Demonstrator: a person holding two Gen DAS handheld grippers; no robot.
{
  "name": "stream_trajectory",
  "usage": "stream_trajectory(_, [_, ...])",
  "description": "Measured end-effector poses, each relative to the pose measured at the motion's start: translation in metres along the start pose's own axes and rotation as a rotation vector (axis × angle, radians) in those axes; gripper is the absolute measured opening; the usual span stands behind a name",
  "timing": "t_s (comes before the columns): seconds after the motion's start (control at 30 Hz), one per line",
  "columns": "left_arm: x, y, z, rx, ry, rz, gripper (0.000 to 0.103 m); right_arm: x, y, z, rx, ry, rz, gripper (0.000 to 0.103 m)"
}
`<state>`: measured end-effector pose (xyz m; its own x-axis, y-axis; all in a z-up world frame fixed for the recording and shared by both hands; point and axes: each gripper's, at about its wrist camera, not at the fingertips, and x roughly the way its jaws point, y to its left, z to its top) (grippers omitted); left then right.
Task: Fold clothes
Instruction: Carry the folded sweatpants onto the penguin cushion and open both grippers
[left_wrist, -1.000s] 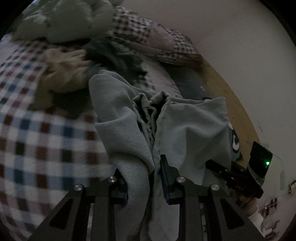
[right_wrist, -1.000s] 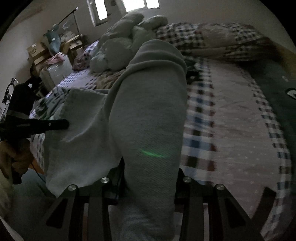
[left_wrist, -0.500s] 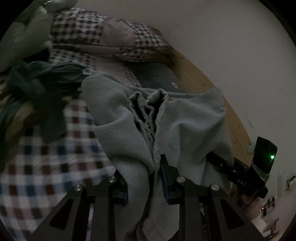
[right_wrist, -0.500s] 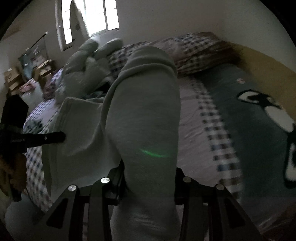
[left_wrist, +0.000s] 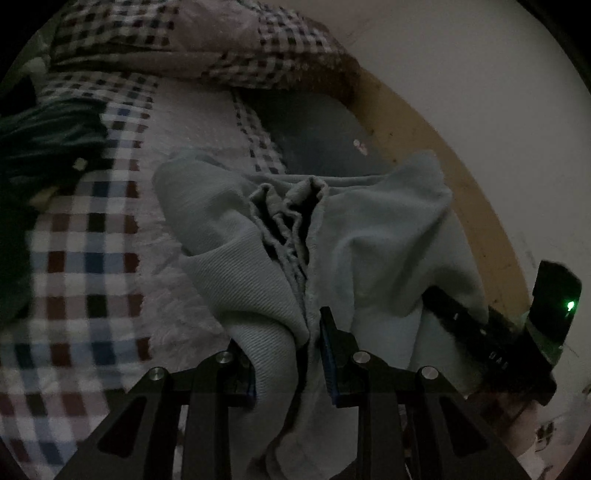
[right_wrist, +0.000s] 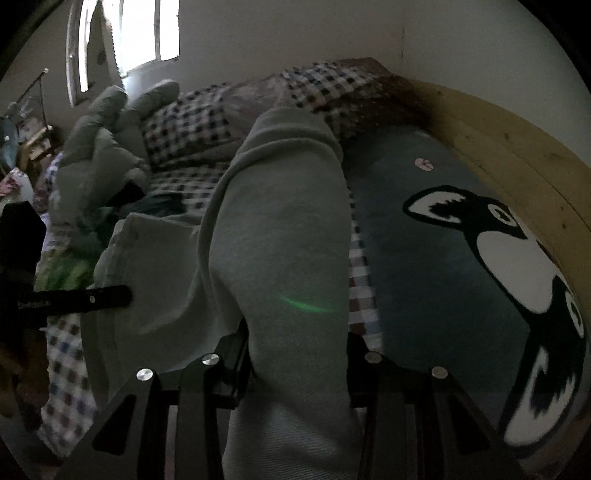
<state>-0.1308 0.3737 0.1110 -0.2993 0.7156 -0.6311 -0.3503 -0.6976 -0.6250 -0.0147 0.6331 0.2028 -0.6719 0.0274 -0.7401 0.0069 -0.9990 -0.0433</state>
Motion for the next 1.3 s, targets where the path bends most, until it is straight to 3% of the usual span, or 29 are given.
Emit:
stream_trajectory(0.2, [0.043,0.008,0.007,0.014,0.005,0.042,0.027,0.044,-0.026,0.003,0.012,0.036,-0.019,0.039])
stream_trajectory(0.4, [0.079,0.047,0.005,-0.001,0.049,0.118,0.033,0.107,-0.046,-0.003,0.031,0.109,0.019,0.040])
stream_trajectory(0.47, [0.082,0.061,0.003,-0.015,0.068,0.119,0.036,0.126,-0.049,-0.010,0.028,0.151,0.021,0.041])
stream_trajectory(0.57, [0.063,0.062,0.001,-0.010,0.030,0.108,0.041,0.140,-0.062,-0.016,0.066,0.211,0.008,0.045])
stream_trajectory(0.67, [0.044,0.063,0.000,-0.005,-0.007,0.096,0.054,0.108,-0.053,-0.022,0.089,0.152,0.022,0.047])
stream_trajectory(0.73, [0.031,0.064,-0.001,-0.001,-0.032,0.088,0.059,0.085,-0.046,-0.026,0.103,0.108,0.033,0.055])
stream_trajectory(0.8, [0.018,0.065,-0.002,0.003,-0.057,0.080,0.077,0.062,-0.039,-0.031,0.117,0.064,0.044,0.058])
stream_trajectory(0.87, [0.005,0.065,-0.003,0.006,-0.081,0.072,0.081,0.039,-0.032,-0.035,0.131,0.020,0.054,0.059])
stream_trajectory(0.97, [-0.025,0.068,-0.010,-0.005,-0.136,0.047,0.081,0.005,-0.021,-0.042,0.153,-0.047,0.070,0.062])
stream_trajectory(1.03, [-0.058,0.071,-0.022,-0.032,-0.194,0.013,0.083,-0.019,-0.014,-0.046,0.167,-0.091,0.081,0.084])
stream_trajectory(1.2, [-0.146,0.078,-0.058,-0.033,-0.309,0.003,0.084,-0.076,0.004,-0.057,0.202,-0.201,0.107,0.086])
stream_trajectory(1.3, [-0.196,0.075,-0.079,0.006,-0.373,0.033,0.085,-0.107,0.045,-0.072,0.194,-0.255,0.134,0.086])
